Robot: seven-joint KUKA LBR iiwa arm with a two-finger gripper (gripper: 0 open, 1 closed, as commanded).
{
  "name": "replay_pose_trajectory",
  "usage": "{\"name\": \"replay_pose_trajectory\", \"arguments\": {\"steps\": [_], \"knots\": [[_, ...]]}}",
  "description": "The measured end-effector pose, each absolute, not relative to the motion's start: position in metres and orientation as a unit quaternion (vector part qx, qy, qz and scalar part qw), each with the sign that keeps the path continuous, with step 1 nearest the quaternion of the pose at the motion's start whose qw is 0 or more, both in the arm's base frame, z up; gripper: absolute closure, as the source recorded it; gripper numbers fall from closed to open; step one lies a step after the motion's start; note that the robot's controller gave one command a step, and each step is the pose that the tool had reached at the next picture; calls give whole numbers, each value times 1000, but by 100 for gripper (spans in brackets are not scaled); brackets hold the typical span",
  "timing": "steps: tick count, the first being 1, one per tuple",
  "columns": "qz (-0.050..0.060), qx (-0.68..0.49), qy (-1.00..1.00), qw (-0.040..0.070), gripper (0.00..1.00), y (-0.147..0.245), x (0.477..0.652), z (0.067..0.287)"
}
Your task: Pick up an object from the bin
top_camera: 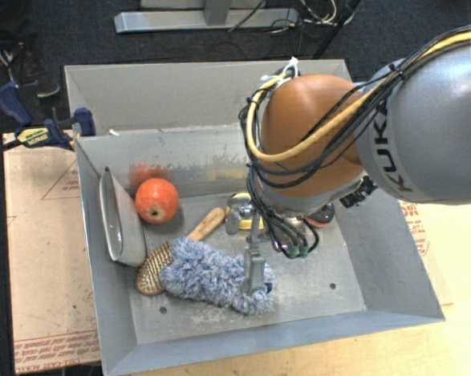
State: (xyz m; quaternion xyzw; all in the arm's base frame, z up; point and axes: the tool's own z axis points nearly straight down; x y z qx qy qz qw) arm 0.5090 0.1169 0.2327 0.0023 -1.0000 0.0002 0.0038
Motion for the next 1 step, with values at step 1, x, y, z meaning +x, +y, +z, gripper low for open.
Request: {"name": "replay_pose_trajectory", "arguments": {"steps": [1], "knots": [[-1,0,-1000,0,0,116,511,237]]}}
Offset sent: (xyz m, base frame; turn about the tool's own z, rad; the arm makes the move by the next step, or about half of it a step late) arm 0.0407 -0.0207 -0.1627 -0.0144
